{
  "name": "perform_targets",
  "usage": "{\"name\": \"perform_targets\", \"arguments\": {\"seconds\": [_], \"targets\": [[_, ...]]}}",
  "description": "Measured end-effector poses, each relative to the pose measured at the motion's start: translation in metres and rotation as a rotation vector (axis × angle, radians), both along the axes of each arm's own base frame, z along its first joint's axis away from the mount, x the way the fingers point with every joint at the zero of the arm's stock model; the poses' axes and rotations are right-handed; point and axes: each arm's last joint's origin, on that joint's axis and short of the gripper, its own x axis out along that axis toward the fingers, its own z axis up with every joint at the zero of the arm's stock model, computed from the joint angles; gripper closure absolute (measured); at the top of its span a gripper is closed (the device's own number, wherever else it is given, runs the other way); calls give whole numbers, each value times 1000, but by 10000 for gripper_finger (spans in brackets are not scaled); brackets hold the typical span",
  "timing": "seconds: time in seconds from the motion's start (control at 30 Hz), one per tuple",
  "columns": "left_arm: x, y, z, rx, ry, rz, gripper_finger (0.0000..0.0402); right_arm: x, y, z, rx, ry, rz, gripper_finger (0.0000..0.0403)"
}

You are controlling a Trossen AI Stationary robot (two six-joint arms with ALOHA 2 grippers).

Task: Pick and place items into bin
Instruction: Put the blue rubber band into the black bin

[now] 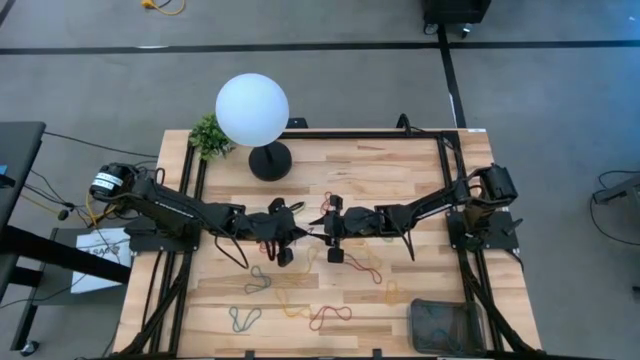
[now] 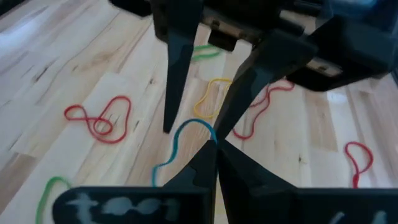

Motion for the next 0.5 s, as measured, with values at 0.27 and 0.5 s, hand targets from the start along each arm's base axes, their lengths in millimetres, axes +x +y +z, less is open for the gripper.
{"name": "perform_targets", "arguments": {"seconds": [0.27,0.5], "targets": [[0,1,1,15,-11,25,401,0,0,0,0,1,0,295],[0,1,1,17,-11,28,401,0,0,0,1,1,1,333]]}}
